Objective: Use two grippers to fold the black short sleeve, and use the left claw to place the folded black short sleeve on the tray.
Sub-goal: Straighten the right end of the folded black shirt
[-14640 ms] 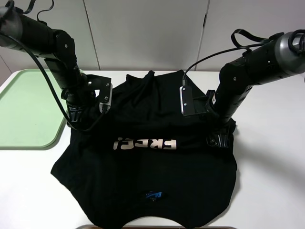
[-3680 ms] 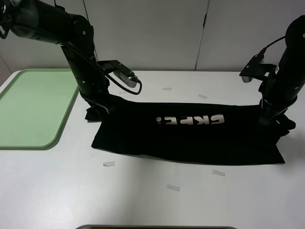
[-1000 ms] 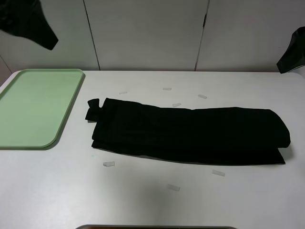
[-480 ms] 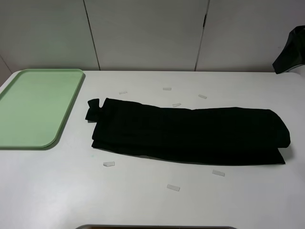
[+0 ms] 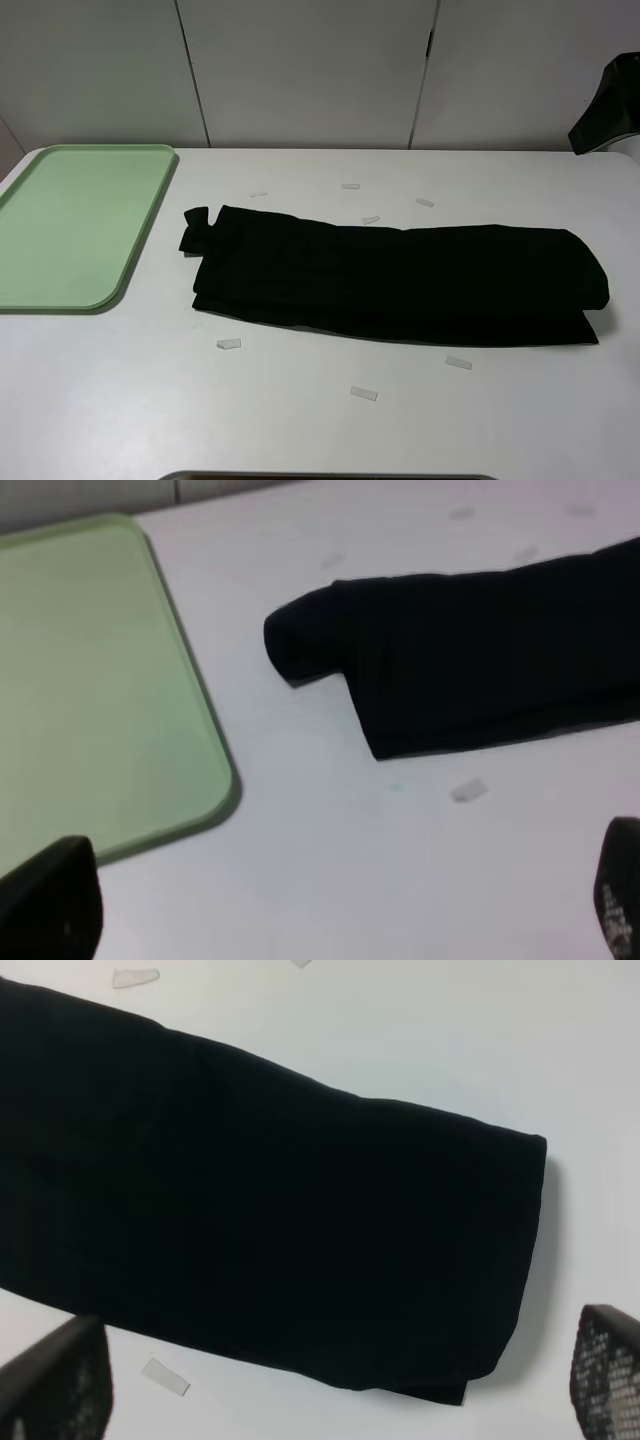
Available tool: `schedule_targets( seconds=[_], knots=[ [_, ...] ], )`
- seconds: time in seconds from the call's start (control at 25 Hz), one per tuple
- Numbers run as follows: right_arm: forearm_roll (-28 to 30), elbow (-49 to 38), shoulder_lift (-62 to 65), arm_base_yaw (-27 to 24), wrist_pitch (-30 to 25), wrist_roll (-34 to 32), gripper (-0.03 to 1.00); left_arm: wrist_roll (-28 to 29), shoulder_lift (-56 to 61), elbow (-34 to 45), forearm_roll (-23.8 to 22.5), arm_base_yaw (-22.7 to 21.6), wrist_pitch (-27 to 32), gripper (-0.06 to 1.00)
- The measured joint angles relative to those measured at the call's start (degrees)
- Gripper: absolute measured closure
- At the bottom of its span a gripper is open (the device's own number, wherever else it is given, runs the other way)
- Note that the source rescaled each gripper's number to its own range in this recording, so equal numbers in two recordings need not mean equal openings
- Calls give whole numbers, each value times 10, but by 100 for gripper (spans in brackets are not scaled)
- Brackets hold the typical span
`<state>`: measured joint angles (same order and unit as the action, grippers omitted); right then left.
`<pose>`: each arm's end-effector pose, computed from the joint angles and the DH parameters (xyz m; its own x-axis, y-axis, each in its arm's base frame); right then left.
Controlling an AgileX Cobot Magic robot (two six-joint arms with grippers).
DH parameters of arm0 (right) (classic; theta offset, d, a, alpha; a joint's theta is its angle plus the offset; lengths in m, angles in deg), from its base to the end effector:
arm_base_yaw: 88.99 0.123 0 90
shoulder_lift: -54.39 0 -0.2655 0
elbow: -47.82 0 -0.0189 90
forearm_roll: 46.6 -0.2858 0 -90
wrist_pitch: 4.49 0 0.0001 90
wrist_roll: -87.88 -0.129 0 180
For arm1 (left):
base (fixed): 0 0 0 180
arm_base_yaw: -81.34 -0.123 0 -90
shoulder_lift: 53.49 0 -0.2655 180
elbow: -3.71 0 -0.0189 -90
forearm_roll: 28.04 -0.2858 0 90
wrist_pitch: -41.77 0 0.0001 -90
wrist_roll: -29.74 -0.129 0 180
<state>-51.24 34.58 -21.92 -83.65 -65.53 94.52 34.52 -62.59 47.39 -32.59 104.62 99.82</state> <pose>0.2840 0.0357 0.2900 -0.8544 -0.1565 -0.4955 -0.1935 0.9808 0.0238 0.0717 -0.0214 0.3072 -0.3391 0.1010 -0.9353 0.3228 0.9464 -0.0148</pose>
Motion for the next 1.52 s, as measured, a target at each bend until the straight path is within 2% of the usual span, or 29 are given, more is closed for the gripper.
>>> schedule_targets(
  seconds=[0.2, 0.4, 0.84, 0.96, 1.2, 1.32, 1.52],
  knots=[
    [-1, 0, 0, 0, 0, 0, -3, 2, 9, 19, 1, 0, 39, -4],
    [-6, 0, 0, 0, 0, 0, -3, 9, 11, 45, 3, 0, 36, -4],
    [-10, 0, 0, 0, 0, -2, -3, 12, 11, 46, 2, -2, 35, -4],
    [-14, 0, 0, 0, 0, -2, -3, 12, 11, 46, 1, -43, 35, -4],
    [-15, 0, 0, 0, 0, -2, -3, 12, 11, 46, 1, -165, 35, -4],
    [-15, 0, 0, 0, 0, -2, -3, 12, 11, 46, 1, -209, 35, -4],
    [-15, 0, 0, 0, 0, -2, -3, 12, 11, 46, 0, -227, 35, -4]
  ],
)
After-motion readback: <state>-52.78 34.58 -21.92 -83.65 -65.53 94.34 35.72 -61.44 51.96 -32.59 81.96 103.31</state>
